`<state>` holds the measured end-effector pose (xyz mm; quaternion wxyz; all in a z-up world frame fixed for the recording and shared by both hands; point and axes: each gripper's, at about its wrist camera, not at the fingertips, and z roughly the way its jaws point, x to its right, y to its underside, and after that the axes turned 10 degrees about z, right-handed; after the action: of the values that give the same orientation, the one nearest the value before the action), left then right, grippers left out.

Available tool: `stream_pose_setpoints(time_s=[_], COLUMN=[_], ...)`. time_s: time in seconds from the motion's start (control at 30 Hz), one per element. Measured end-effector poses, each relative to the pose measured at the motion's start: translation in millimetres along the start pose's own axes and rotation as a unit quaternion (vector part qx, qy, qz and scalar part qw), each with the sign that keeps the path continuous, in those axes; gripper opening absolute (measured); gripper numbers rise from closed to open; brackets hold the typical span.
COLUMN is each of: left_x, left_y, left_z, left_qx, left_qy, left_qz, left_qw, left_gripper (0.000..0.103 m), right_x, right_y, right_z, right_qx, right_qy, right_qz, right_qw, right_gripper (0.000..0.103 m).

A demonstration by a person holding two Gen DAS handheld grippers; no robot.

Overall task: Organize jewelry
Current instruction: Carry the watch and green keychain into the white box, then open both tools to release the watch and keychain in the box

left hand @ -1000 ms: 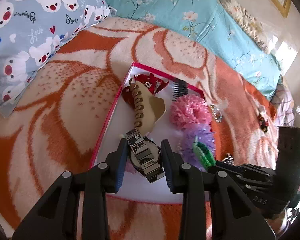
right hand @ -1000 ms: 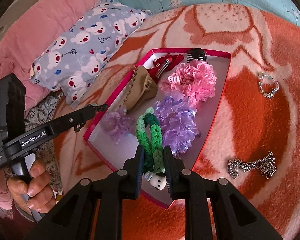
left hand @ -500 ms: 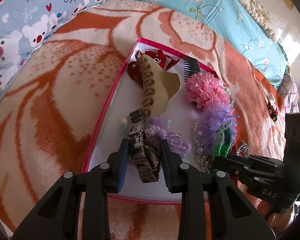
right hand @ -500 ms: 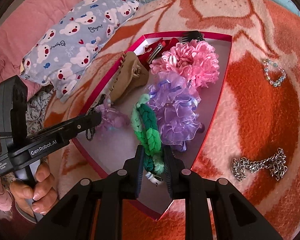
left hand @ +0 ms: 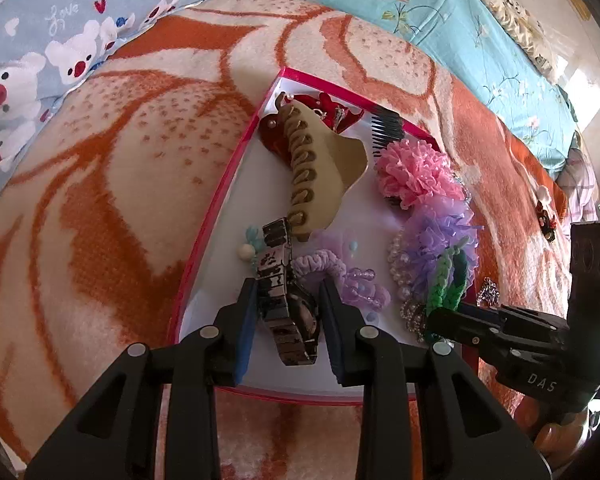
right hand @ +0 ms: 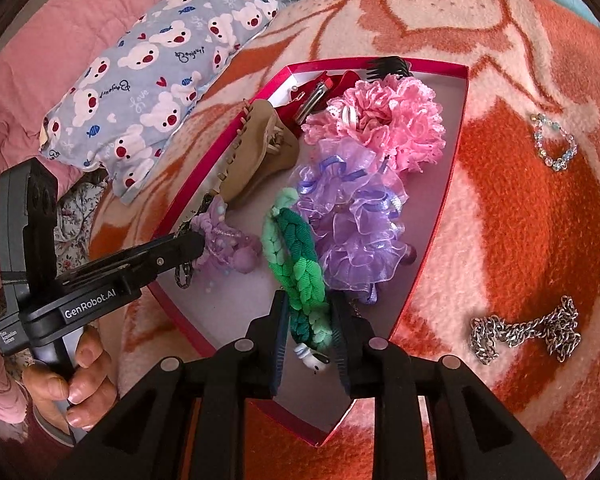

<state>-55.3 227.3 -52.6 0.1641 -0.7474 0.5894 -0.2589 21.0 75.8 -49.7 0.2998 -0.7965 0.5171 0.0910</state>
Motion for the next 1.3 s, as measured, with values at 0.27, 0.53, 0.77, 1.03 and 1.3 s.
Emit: stream_pose_setpoints(time_s=[0.27, 0.53, 0.77, 1.03, 1.3], left_x=[-0.3, -0.8, -0.2, 0.0, 4.2], left_y=[0.2, 2.1, 2.9, 5.3, 9.5], left_z=[-0.5, -2.4, -6.6, -13.9, -30.2], left_qx=[0.001, 0.0, 0.0, -0.001, 0.004], left_qy=[-0.002, -0.001, -0.008, -0.012, -0.02], left_qz=[0.001, 0.001, 0.004, 0.007, 0.013], left_qw=[1.0, 1.0, 1.0, 0.9999, 0.9997], left_gripper=[0.029, 0.029, 0.042, 0.052, 0.054], right_x=[-1.6, -4.6, -6.0, -9.0, -9.5], right_y=[-0.3, 1.8, 5.1, 9.3, 19.4], right_z=[1.1, -0.1, -6.3, -22.8, -44.7], right_qx=[-0.002, -0.002, 0.002, 0.014, 0.033], right_qy=[0.0, -0.001, -0.002, -0.011, -0.008], right_qz=[-0.001, -0.003, -0.005, -0.007, -0.018], right_qw=[1.0, 1.0, 1.0, 1.0, 0.999], right_gripper=[0.027, 0.035, 0.041, 0.046, 0.058])
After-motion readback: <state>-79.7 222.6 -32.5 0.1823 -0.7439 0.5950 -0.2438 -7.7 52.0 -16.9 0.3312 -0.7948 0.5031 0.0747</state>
